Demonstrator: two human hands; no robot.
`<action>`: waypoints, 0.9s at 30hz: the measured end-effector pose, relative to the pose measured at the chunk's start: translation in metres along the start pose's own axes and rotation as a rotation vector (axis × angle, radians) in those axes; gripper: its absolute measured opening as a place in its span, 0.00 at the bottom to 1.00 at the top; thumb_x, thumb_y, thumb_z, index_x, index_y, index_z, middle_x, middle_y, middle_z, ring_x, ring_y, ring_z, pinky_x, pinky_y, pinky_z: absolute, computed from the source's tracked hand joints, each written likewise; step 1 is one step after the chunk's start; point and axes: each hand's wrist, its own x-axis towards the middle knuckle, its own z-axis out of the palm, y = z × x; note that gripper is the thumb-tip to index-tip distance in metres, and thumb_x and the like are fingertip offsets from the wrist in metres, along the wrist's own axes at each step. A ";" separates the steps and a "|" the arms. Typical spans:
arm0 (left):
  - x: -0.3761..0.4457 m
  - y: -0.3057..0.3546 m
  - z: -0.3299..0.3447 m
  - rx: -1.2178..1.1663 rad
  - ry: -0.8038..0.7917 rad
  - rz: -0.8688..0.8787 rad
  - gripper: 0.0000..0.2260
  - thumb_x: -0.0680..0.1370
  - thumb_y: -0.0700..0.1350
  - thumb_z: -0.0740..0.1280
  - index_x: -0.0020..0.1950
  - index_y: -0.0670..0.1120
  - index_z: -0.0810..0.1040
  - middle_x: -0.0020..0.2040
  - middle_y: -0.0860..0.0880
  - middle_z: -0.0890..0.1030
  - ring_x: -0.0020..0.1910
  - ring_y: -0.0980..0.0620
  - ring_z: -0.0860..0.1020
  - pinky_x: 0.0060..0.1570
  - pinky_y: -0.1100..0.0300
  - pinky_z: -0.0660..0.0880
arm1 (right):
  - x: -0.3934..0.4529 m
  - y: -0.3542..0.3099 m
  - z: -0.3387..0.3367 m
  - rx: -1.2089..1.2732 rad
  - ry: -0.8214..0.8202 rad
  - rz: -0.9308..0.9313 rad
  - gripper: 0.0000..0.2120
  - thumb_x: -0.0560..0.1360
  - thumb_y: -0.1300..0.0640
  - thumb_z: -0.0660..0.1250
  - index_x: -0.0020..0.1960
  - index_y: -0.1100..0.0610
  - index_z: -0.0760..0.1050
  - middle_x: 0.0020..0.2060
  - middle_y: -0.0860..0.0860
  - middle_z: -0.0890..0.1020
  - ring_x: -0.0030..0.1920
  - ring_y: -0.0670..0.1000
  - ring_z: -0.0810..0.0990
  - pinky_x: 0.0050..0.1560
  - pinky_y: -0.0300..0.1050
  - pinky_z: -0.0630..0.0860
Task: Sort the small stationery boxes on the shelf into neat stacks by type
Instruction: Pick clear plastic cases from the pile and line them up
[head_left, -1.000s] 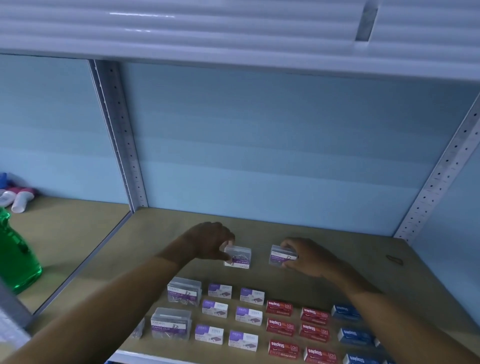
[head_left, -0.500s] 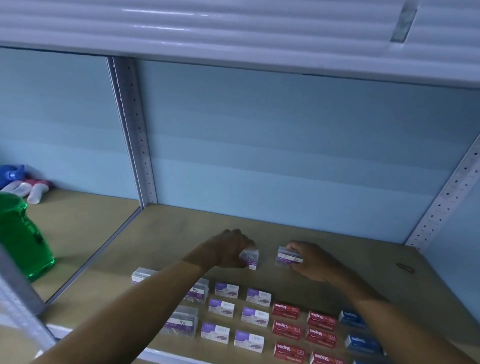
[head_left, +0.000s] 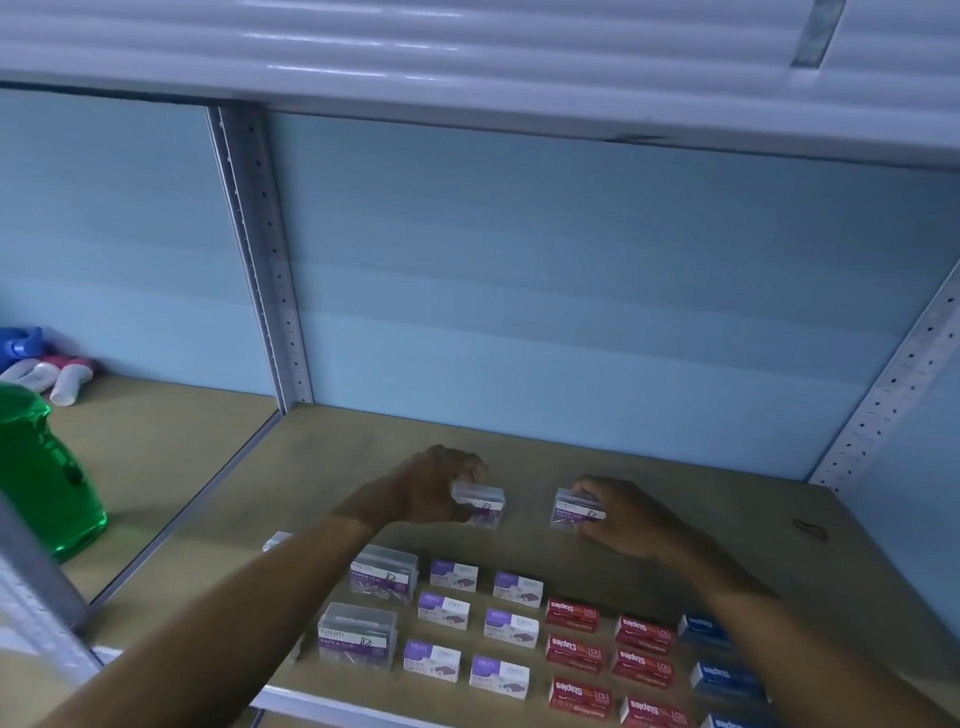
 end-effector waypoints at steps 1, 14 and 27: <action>-0.001 0.000 0.002 0.019 -0.008 -0.008 0.19 0.69 0.52 0.77 0.57 0.49 0.80 0.53 0.52 0.83 0.49 0.54 0.79 0.48 0.61 0.75 | 0.000 -0.001 -0.001 0.011 -0.004 0.002 0.15 0.72 0.48 0.74 0.57 0.45 0.76 0.54 0.46 0.83 0.49 0.44 0.80 0.48 0.45 0.79; -0.057 -0.034 -0.066 0.198 0.005 -0.140 0.12 0.72 0.50 0.74 0.56 0.55 0.83 0.54 0.55 0.85 0.53 0.54 0.80 0.55 0.58 0.75 | 0.023 -0.107 0.023 0.181 0.002 -0.172 0.16 0.73 0.51 0.75 0.59 0.48 0.79 0.50 0.43 0.82 0.44 0.39 0.79 0.45 0.39 0.75; -0.112 -0.068 -0.077 0.080 -0.109 -0.315 0.13 0.74 0.44 0.74 0.59 0.53 0.82 0.58 0.54 0.83 0.57 0.53 0.80 0.61 0.51 0.76 | 0.035 -0.178 0.068 0.202 -0.040 -0.254 0.14 0.73 0.51 0.75 0.57 0.47 0.78 0.50 0.47 0.84 0.46 0.45 0.82 0.48 0.47 0.80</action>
